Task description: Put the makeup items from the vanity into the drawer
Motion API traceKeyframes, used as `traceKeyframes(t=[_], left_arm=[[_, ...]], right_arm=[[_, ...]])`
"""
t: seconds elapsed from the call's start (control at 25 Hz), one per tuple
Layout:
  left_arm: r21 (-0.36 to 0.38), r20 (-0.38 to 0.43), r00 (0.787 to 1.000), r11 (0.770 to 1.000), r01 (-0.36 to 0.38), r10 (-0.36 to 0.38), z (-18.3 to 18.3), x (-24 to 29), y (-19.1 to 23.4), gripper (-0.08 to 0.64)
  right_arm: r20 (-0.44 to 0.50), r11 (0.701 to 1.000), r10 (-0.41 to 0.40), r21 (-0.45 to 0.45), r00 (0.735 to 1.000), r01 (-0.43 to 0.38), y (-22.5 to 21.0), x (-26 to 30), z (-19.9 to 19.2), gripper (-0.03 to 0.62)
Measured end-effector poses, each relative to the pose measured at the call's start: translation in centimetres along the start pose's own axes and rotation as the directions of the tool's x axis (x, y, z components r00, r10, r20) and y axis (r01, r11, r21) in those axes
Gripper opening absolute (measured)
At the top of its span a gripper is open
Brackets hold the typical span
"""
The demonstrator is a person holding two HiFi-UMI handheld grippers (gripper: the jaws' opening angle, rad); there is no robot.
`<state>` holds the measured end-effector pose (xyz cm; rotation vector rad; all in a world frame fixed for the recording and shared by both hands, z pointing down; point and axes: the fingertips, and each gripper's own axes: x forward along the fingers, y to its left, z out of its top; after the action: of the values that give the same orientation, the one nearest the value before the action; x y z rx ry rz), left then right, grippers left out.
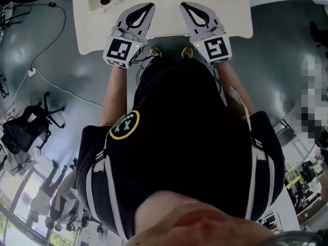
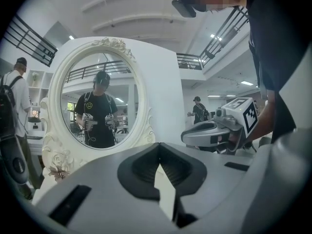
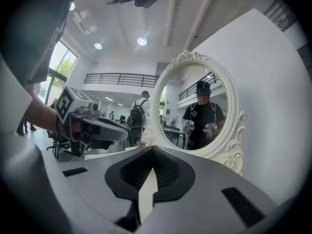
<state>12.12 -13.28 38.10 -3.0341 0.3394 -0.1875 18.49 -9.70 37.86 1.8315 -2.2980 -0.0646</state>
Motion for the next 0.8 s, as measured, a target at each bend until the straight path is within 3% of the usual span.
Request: traceKeyframes(t=[0.8], left_arm=[[0.013, 0.01, 1.0, 1.0, -0.012, 0.012, 0.8, 1.6, -0.3, 0.018]], right_arm=[[0.028, 1.0, 0.031, 0.001, 0.999, -0.031, -1.0, 0.6, 1.0, 0.02]])
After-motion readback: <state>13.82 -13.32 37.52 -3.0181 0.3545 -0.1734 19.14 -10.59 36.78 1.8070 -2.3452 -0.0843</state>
